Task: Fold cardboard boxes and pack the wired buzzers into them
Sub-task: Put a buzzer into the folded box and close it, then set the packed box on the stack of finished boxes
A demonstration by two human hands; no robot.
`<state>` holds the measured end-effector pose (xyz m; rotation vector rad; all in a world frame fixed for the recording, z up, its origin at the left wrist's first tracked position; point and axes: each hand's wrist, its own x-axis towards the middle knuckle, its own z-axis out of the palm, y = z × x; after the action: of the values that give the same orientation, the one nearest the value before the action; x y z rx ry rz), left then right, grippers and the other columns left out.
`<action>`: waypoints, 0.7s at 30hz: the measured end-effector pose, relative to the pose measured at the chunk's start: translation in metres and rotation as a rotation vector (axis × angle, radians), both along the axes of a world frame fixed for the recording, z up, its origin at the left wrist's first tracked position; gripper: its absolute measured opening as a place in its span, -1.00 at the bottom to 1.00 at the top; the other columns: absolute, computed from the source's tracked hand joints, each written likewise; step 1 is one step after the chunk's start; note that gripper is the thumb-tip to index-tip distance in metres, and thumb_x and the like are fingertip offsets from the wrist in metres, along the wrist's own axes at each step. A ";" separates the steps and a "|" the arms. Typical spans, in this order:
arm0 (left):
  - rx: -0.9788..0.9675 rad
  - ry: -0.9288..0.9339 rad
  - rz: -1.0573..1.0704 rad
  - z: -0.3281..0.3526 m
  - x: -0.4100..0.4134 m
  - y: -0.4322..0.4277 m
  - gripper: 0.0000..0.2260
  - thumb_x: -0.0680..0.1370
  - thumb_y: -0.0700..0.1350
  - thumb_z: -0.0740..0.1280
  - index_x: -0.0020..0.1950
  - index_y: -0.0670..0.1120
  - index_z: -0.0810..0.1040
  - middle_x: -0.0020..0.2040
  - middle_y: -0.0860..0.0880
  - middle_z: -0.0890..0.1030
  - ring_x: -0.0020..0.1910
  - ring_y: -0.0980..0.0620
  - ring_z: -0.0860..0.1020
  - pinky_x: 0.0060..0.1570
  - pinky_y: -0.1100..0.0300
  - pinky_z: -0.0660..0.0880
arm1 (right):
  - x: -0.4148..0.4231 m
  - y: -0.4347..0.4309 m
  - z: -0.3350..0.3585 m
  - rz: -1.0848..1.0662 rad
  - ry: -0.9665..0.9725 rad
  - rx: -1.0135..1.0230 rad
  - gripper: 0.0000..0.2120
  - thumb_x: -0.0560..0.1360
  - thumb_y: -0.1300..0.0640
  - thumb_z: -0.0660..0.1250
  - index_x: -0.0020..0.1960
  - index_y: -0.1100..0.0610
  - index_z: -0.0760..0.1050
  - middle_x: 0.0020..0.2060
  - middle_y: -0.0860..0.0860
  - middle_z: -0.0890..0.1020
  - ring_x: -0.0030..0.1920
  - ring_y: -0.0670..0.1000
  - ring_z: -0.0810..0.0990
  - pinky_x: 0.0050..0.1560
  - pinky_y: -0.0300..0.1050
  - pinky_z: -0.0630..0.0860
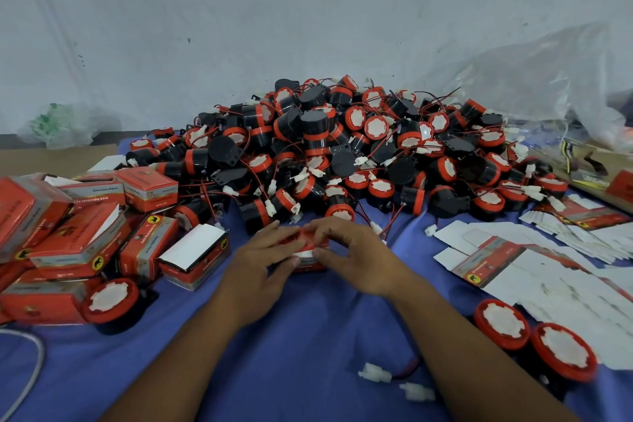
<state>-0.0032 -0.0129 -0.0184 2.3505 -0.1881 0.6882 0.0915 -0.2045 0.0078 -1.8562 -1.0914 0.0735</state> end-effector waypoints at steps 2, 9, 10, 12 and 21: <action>-0.026 -0.019 0.005 0.001 0.001 0.001 -0.63 0.55 -0.23 0.42 0.32 0.04 0.54 0.33 0.21 0.49 0.45 0.16 0.33 0.42 0.27 0.24 | 0.001 0.001 0.000 -0.002 0.031 -0.021 -0.86 0.58 0.20 0.38 0.07 -0.01 0.59 0.15 -0.14 0.63 0.18 -0.18 0.57 0.21 -0.25 0.51; -0.084 0.006 0.010 -0.001 0.002 0.001 -0.62 0.53 -0.18 0.43 0.33 0.02 0.56 0.32 0.18 0.51 0.39 0.19 0.39 0.39 0.33 0.29 | 0.002 0.006 0.001 -0.051 -0.197 0.012 -0.88 0.51 0.27 0.45 0.02 0.17 0.71 0.09 -0.05 0.70 0.10 -0.15 0.63 0.15 -0.20 0.55; -0.061 0.010 0.017 -0.001 0.002 0.001 -0.66 0.54 -0.20 0.42 0.31 -0.04 0.58 0.32 0.17 0.51 0.41 0.12 0.39 0.40 0.31 0.28 | 0.002 0.005 0.001 -0.035 -0.210 0.027 -0.89 0.51 0.27 0.45 0.02 0.19 0.71 0.09 -0.03 0.71 0.13 -0.15 0.62 0.19 -0.19 0.54; -0.014 0.013 0.025 -0.002 0.002 -0.001 -0.68 0.55 -0.22 0.41 0.30 -0.11 0.59 0.34 0.14 0.48 0.45 0.04 0.35 0.42 0.22 0.26 | 0.003 0.003 0.001 0.011 -0.236 0.058 -0.89 0.51 0.25 0.47 0.02 0.20 0.71 0.12 -0.01 0.70 0.20 -0.26 0.57 0.28 -0.27 0.48; 0.198 -0.054 0.023 -0.006 0.002 -0.003 -0.66 0.49 -0.24 0.48 0.26 -0.21 0.61 0.36 -0.02 0.49 0.46 -0.16 0.35 0.37 -0.12 0.39 | 0.009 -0.001 -0.010 0.059 -0.167 -0.050 -0.81 0.51 0.21 0.47 0.12 0.15 0.70 0.33 -0.16 0.54 0.42 -0.26 0.36 0.47 -0.22 0.31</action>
<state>-0.0015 -0.0164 -0.0240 2.5271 -0.2635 0.7758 0.1000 -0.2053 -0.0020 -1.9016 -1.2696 -0.0204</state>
